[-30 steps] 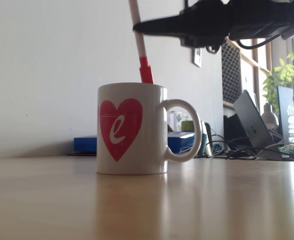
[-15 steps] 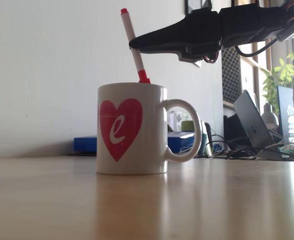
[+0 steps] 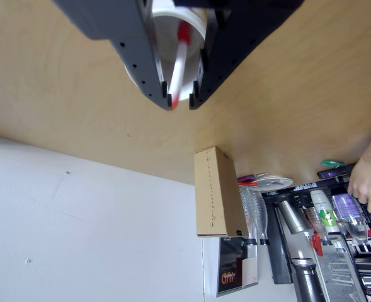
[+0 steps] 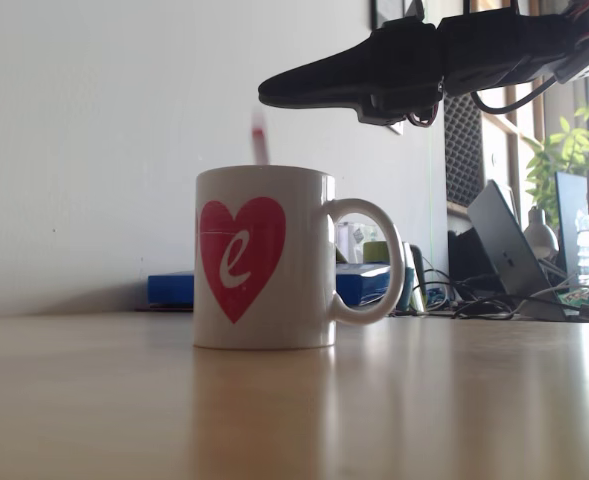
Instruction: Grab the pen and place it in the cup.
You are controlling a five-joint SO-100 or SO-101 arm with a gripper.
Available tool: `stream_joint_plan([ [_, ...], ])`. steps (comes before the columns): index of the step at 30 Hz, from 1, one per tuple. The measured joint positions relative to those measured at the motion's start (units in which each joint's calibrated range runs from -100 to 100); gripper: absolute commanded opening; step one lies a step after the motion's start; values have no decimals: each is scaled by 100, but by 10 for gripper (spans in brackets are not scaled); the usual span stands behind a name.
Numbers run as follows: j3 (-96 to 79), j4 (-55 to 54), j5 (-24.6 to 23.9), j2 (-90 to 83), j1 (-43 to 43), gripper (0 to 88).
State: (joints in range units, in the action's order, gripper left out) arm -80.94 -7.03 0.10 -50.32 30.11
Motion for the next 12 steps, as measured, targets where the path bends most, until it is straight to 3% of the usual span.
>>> stream_joint_plan([
  [12,0,0,0,0,0,88],
])
